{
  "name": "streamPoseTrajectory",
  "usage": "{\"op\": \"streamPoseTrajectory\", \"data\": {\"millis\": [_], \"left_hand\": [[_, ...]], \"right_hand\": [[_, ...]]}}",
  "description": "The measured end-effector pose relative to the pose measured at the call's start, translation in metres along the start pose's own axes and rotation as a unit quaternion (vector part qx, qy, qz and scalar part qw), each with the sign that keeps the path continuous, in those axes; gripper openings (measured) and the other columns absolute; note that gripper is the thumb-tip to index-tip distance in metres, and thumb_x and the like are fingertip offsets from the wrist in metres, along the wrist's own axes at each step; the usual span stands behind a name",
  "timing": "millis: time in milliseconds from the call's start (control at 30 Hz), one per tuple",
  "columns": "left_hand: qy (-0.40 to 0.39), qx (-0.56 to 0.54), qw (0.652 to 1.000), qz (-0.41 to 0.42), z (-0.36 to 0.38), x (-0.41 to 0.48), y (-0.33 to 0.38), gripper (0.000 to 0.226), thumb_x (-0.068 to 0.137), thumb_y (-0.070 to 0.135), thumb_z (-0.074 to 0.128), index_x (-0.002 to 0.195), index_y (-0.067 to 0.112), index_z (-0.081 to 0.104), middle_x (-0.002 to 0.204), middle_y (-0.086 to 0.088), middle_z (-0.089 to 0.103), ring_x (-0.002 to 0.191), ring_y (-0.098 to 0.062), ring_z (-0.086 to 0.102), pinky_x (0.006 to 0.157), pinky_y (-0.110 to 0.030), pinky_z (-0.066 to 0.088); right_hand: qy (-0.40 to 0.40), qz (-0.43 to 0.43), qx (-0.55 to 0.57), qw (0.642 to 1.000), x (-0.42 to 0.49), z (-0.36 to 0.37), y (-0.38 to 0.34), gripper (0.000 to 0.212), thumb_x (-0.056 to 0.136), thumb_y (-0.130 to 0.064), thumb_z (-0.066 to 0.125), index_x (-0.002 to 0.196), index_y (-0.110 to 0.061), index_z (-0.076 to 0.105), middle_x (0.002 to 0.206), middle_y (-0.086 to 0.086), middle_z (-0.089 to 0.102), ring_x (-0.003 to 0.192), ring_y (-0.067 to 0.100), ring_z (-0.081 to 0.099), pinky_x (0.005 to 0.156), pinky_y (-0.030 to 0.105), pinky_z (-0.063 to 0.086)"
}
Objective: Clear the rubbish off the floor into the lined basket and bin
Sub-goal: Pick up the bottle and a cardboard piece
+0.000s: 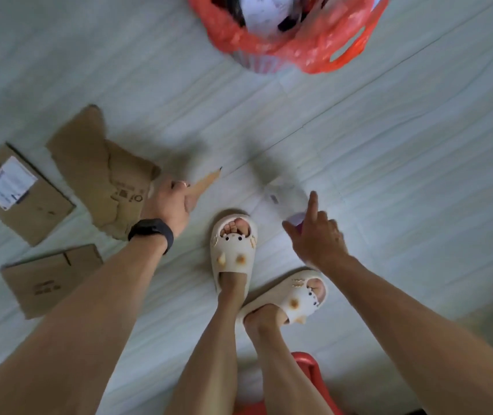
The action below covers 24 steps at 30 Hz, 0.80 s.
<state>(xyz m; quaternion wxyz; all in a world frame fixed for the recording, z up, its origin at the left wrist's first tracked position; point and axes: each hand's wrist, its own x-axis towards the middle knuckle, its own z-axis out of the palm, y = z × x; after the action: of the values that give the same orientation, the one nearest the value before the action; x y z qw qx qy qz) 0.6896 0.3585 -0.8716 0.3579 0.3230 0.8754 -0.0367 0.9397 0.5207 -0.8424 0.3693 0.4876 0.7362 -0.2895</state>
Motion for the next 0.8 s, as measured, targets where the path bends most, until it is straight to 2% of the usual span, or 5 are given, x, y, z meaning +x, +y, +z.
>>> {"op": "streamPoseTrajectory", "data": {"millis": [167, 433, 533, 667, 800], "left_hand": [[-0.001, -0.024, 0.999, 0.024, -0.084, -0.067, 0.078, 0.027, 0.086, 0.018, 0.055, 0.112, 0.019, 0.06, 0.107, -0.014, 0.056, 0.09, -0.039, 0.061, 0.07, -0.042, 0.05], [-0.064, -0.016, 0.988, 0.142, -0.211, -0.167, 0.26, 0.022, 0.088, 0.021, 0.052, 0.108, 0.019, 0.059, 0.105, -0.008, 0.058, 0.095, -0.033, 0.059, 0.072, -0.035, 0.047], [-0.064, -0.005, 0.979, 0.193, -0.228, -0.2, 0.311, 0.017, 0.09, 0.02, 0.056, 0.106, 0.017, 0.06, 0.102, -0.009, 0.059, 0.094, -0.034, 0.059, 0.075, -0.039, 0.05], [-0.06, 0.012, 0.966, 0.25, -0.225, -0.242, 0.386, 0.018, 0.091, 0.021, 0.059, 0.107, 0.014, 0.062, 0.104, -0.008, 0.062, 0.096, -0.032, 0.06, 0.076, -0.033, 0.047], [-0.08, 0.026, 0.957, 0.277, -0.196, -0.281, 0.461, 0.018, 0.091, 0.02, 0.058, 0.107, 0.011, 0.061, 0.103, -0.009, 0.064, 0.096, -0.032, 0.06, 0.079, -0.036, 0.049]], "right_hand": [[-0.052, 0.073, 0.174, 0.981, -0.101, -0.068, 0.009, 0.079, 0.094, -0.069, 0.028, 0.154, -0.037, -0.011, 0.128, 0.018, 0.049, 0.105, 0.038, 0.059, 0.087, 0.045, 0.046], [0.041, 0.195, 0.468, 0.861, -0.272, -0.191, 0.092, 0.082, 0.08, -0.024, 0.07, 0.149, -0.017, 0.026, 0.136, 0.015, 0.045, 0.119, 0.034, 0.052, 0.093, 0.037, 0.047], [0.109, 0.207, 0.554, 0.799, -0.325, -0.203, 0.131, 0.056, 0.081, -0.027, 0.071, 0.129, -0.023, 0.044, 0.113, 0.003, 0.058, 0.087, 0.019, 0.065, 0.063, 0.03, 0.059], [0.19, 0.209, 0.602, 0.747, -0.385, -0.197, 0.187, 0.066, 0.092, -0.05, 0.062, 0.149, -0.038, 0.029, 0.131, -0.003, 0.056, 0.111, 0.027, 0.062, 0.093, 0.045, 0.054], [0.19, 0.248, 0.66, 0.683, -0.413, -0.17, 0.243, 0.076, 0.094, -0.053, 0.054, 0.156, -0.034, 0.014, 0.137, 0.013, 0.055, 0.117, 0.034, 0.056, 0.092, 0.056, 0.052]]}}
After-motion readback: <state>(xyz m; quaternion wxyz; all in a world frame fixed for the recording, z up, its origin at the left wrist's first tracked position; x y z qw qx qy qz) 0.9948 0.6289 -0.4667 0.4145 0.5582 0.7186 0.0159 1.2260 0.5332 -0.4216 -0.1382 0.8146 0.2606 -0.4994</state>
